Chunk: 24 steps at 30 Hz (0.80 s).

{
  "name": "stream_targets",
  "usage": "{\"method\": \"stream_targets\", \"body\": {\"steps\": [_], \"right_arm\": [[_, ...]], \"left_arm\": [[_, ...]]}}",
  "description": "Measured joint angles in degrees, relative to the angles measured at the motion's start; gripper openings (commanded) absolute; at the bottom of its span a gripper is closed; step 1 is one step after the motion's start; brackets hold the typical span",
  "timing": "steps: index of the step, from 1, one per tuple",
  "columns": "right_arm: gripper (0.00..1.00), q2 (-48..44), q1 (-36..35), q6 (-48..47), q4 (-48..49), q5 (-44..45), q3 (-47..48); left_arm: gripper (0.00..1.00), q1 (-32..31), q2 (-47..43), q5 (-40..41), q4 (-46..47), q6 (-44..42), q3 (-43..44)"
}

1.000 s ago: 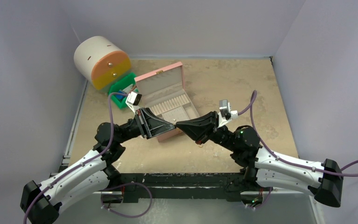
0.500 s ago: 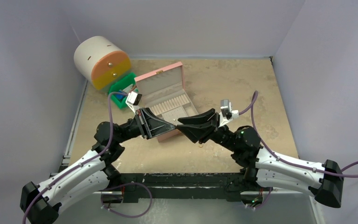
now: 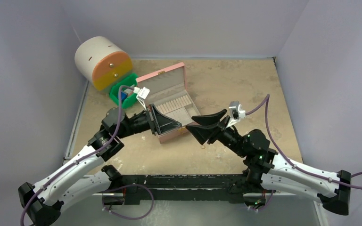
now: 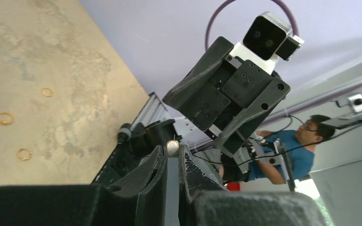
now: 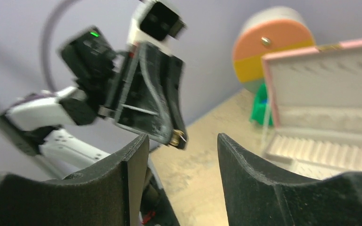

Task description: Organize the mixed jewelry

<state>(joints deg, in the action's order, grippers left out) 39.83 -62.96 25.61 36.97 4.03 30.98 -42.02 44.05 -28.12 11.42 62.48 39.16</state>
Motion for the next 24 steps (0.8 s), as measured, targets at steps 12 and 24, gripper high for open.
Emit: {"method": "stream_targets", "body": {"steps": [12,24], "right_arm": [[0.57,1.9,0.0,6.7,-32.2,21.9,4.8],[0.56,10.4,0.0,14.6,-46.3,26.8,4.8]], "left_arm": [[0.0,0.0,15.5,10.0,-33.2,-23.6,22.6],[0.0,0.0,35.5,24.2,-52.4,-36.3,38.2]]}}
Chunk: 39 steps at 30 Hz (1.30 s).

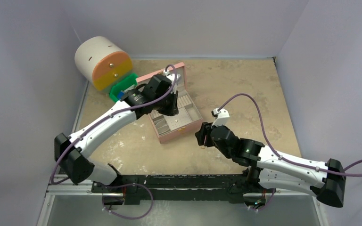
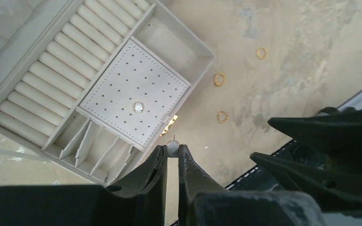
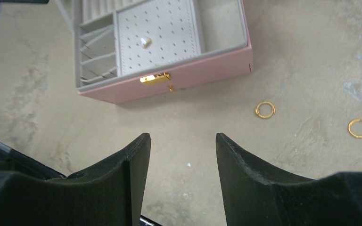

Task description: Organize the mixed jewelry

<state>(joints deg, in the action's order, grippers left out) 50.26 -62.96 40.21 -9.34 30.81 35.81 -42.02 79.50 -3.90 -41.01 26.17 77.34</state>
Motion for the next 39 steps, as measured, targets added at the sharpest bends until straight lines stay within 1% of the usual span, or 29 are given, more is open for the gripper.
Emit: {"method": "stream_targets", "body": {"steps": [5,12,19,27,39], "right_arm": [[0.55,4.3,0.0,1.5,-1.2,-1.4,0.0],[0.53,9.7,0.0,3.0,-0.6,-5.2,0.0],[0.52,13.2,0.0,4.3,0.7,-8.5,-1.0],[0.52,14.3,0.0,4.4,2.0,-11.0,-2.0],[0.5,18.0,0.0,4.8,4.2,-12.4,-2.6]], "left_arm": [[0.0,0.0,6.4,2.9,-2.5,-1.8,2.1],[0.0,0.0,12.2,5.5,-5.5,-3.3,5.9],[0.0,-0.2,17.5,5.9,-6.3,-4.3,8.9],[0.0,-1.2,21.3,5.8,-6.8,-5.5,9.2],[0.0,-1.7,23.0,5.6,-6.8,-7.0,9.4]]}}
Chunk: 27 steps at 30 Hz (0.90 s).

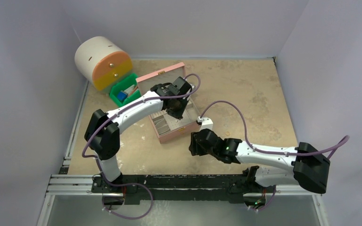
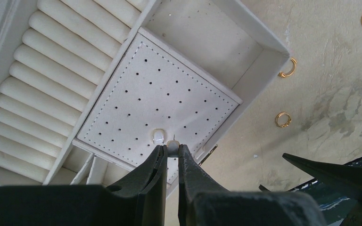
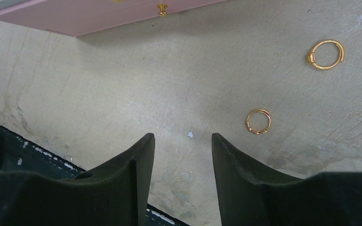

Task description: Organize the mixed jewelry

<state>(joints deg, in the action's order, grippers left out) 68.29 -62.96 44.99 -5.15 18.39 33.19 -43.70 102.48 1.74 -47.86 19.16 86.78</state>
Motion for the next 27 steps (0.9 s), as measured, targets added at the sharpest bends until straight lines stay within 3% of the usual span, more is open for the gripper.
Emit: {"method": "stream_targets", "body": {"steps": [27], "right_arm": [[0.49,0.8,0.0,0.2,2.0,-0.2,-0.9]], "left_arm": [[0.0,0.5,3.2,1.6,1.7,-0.3,0.0]]}}
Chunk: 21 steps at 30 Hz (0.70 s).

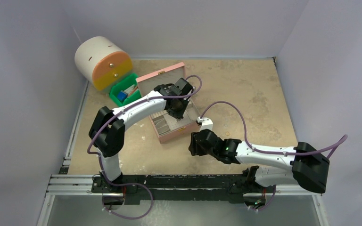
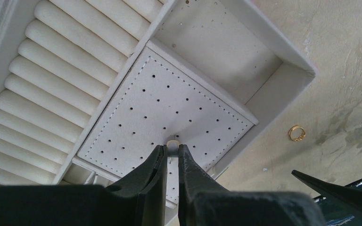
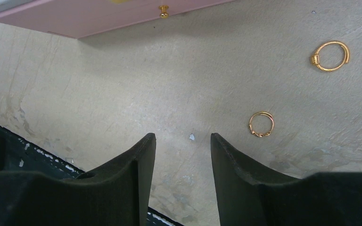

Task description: Organize the mixed jewelry

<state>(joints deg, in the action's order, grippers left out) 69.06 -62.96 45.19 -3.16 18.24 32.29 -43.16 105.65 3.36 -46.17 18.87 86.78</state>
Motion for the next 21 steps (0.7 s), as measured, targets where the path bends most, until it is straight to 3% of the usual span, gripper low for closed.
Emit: {"method": "stream_targets", "body": {"steps": [21], "right_arm": [[0.49,0.0,0.0,0.2,0.1,0.0,0.0]], "left_arm": [[0.0,0.0,0.0,-0.6,0.4,0.0,-0.1]]}}
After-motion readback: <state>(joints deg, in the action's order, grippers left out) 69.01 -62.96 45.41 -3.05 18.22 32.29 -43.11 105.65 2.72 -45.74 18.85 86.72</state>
